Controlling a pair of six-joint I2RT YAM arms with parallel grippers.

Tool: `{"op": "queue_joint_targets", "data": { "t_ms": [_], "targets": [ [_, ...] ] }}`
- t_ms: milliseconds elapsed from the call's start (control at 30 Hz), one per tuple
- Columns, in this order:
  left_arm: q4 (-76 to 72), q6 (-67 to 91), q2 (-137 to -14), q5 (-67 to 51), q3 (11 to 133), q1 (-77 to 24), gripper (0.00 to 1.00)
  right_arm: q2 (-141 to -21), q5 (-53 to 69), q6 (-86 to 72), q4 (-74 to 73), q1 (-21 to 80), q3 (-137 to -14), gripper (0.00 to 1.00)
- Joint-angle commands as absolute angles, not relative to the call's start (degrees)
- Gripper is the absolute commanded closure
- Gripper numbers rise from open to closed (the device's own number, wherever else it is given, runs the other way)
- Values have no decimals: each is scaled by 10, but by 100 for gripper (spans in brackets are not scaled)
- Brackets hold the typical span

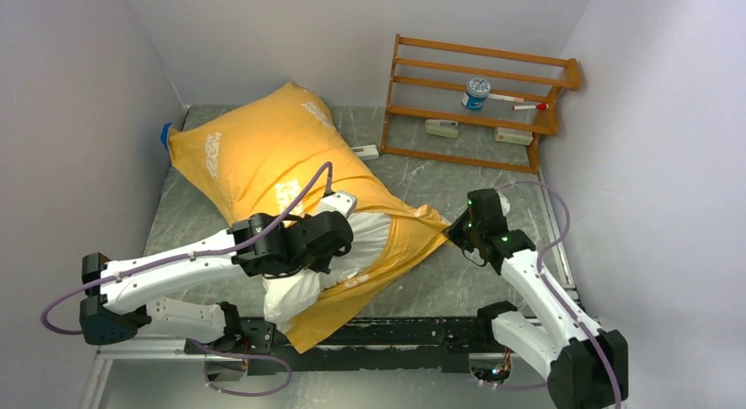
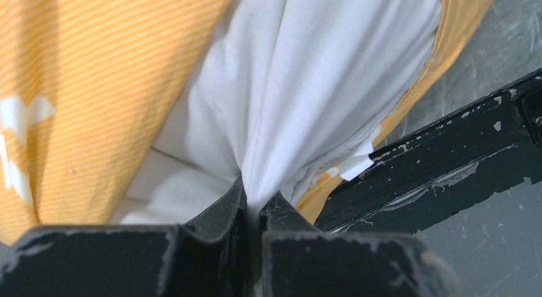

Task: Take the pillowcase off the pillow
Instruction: Remove the pillow from the pillowcase.

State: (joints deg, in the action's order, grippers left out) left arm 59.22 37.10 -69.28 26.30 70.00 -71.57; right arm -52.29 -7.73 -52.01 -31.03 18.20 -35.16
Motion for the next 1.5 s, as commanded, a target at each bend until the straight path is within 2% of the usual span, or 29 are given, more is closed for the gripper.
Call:
{"op": "queue_joint_targets", "data": {
  "t_ms": [0,100,167,233,333,400,600,733,867,900,967,1067,1200,1300,1467],
  "targets": [
    [671,394,-639,317,733,-716,95,-552,36,-454,-260,100,-276,93],
    [646,390,-621,303,718,-715,95,-581,147,-424,-226,99,-258,87],
    [621,386,-617,287,707,-715,95,-581,180,-409,-236,100,-262,80],
    [596,381,-623,272,700,-715,95,-555,174,-388,-278,100,-288,70],
    [585,375,-643,263,705,-716,95,-490,137,-372,-350,100,-350,43],
    [578,369,-656,260,708,-716,95,-448,137,-371,-372,100,-375,35],
    [548,362,-671,250,710,-716,95,-422,314,-393,-314,107,-354,33],
    [545,364,-676,247,710,-716,95,-436,295,-405,-300,160,-342,32],
    [545,367,-677,245,712,-716,95,-481,241,-418,-280,275,-347,32],
    [544,367,-676,245,712,-716,95,-502,227,-423,-271,307,-352,33],
    [544,369,-677,244,713,-716,95,-533,152,-434,-278,364,-370,43],
    [555,375,-675,246,718,-716,95,-562,-24,-460,-373,388,-407,77],
    [571,388,-664,260,716,-716,95,-552,-210,-506,-464,384,-420,100],
    [593,400,-659,283,716,-716,95,-531,-215,-517,-459,362,-396,100],
    [637,425,-649,331,735,-716,95,-543,-94,-562,-391,346,-327,100]
  ]
}}
